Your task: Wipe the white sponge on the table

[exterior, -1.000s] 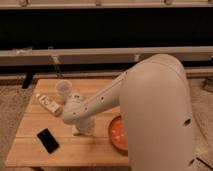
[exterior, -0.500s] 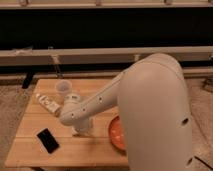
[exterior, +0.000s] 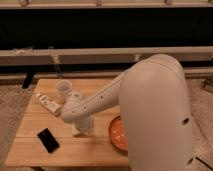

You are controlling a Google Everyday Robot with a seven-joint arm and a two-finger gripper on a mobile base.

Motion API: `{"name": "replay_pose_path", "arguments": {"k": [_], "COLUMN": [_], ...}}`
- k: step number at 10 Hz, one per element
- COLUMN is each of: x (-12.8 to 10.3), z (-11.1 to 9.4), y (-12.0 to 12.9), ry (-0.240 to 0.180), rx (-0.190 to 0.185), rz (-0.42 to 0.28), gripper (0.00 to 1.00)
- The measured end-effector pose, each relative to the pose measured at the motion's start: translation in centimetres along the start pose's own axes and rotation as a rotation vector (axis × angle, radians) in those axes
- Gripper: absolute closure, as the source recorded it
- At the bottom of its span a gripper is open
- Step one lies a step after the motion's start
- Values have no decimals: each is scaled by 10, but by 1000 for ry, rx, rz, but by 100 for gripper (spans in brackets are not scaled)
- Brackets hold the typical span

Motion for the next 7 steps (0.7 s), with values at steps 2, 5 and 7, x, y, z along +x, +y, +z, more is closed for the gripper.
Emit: {"name": "replay_pose_path", "arguments": {"k": [2, 5, 7], "x": [20, 39, 36], "z": [10, 20, 21], "y": [-23, -46, -49], "ry": [31, 54, 45], "rx": [-22, -24, -12], "rz": [71, 149, 160], "gripper": [100, 100, 100]}}
